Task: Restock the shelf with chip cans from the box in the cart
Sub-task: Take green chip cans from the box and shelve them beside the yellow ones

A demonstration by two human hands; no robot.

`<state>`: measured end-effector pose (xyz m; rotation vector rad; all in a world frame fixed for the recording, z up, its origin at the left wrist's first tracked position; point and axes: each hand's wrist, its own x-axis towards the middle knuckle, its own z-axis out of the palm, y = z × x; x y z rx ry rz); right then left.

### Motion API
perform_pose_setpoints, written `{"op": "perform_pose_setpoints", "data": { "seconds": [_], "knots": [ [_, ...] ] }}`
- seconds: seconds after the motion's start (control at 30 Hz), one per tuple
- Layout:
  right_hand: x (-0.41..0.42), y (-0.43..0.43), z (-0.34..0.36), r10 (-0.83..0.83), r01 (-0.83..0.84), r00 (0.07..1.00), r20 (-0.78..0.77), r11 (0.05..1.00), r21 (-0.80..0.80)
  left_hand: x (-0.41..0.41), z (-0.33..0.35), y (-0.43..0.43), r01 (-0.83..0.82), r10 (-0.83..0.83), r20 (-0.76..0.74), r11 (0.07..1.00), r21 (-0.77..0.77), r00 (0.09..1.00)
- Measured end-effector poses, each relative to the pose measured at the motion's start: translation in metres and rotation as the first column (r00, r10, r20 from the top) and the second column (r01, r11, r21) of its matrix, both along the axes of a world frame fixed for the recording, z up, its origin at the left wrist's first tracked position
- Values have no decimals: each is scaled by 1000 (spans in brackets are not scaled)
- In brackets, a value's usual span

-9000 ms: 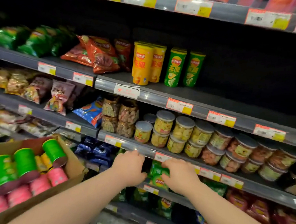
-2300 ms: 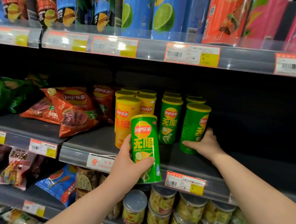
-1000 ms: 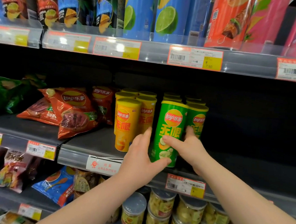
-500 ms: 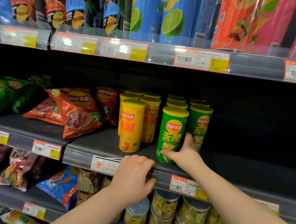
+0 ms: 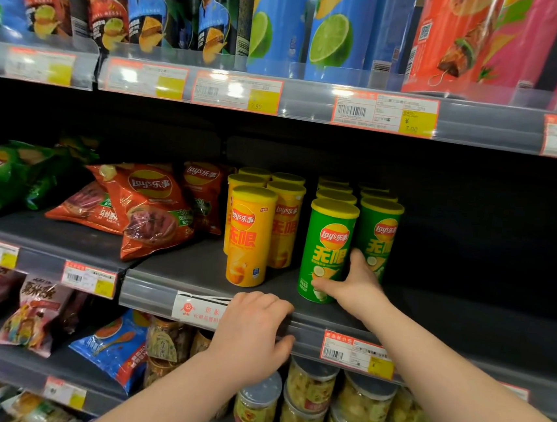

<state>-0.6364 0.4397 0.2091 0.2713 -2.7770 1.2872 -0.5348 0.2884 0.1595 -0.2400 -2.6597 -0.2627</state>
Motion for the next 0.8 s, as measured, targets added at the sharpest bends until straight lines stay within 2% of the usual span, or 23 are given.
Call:
{"op": "perform_pose_setpoints", "data": {
  "seconds": [0.3,0.4,0.5,0.67,0.8],
  "knots": [
    [1,-1,1,4,-4,1000,14,1000,9,2,1,-2,34,-34,-1,997,-62,999],
    [3,0,1,-8,8,1000,26,1000,4,3,2,-5,49,-47,41,997,-55,998],
    [8,3,0,-41,41,999,-10,999,10,10,5,-8,61,-61,12,998,-13,998],
    [29,2,0,-67,90,985,-160,986,141,24,0,-22,47,-47,-19,999,6,999],
    [61,-14,1,100,-8,956,-277,949,314,41,-7,-38,15,-15,-10,999,-38,1000]
  ]
}}
